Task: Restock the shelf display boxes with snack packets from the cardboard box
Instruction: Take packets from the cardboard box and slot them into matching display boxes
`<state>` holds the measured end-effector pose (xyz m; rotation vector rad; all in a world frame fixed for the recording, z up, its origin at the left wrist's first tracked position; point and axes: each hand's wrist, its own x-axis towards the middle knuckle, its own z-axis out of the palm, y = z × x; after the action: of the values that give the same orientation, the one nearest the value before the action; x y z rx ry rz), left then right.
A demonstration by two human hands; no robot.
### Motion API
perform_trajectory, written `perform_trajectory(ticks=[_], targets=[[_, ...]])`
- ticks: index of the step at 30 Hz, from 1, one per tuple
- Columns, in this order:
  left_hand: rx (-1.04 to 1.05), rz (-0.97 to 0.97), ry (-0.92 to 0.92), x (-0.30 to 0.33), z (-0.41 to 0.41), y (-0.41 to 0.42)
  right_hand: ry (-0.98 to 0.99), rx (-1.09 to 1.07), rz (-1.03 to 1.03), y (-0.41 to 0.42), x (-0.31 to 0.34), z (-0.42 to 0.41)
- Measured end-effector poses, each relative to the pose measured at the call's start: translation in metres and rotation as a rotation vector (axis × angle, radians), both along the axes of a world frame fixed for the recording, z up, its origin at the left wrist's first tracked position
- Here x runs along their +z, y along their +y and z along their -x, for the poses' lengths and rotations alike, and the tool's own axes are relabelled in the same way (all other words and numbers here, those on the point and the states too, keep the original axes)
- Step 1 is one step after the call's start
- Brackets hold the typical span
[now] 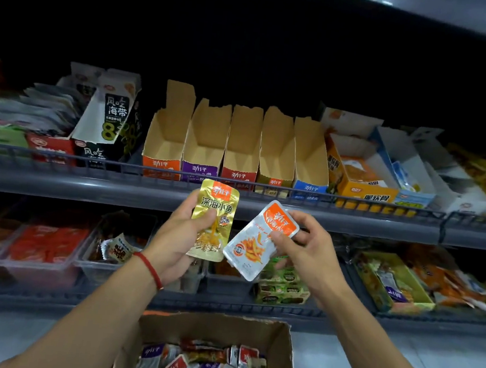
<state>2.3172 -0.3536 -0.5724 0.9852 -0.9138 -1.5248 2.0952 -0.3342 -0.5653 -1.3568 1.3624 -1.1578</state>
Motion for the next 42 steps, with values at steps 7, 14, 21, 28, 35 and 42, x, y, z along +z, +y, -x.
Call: perform_trajectory(ticks=[7,14,21,28,35,42], targets=[[0.017,-0.031,0.100,0.009,-0.015,-0.005,0.123,0.007,0.023,-0.021,0.032,0.007],[0.027,-0.007,0.189,0.022,-0.033,-0.009,0.259,0.021,0.082,-0.047,0.072,0.002],[0.200,0.040,0.111,0.025,-0.048,-0.014,0.297,0.043,0.116,-0.076,0.088,-0.026],[0.284,0.067,0.132,0.030,-0.063,-0.017,0.368,0.010,0.223,-0.104,0.102,-0.049],[0.441,0.118,0.010,0.035,-0.069,-0.011,0.321,-0.112,0.388,-0.126,0.125,-0.042],[0.657,0.026,0.201,0.038,-0.093,-0.015,0.391,-0.063,0.496,-0.164,0.129,-0.116]])
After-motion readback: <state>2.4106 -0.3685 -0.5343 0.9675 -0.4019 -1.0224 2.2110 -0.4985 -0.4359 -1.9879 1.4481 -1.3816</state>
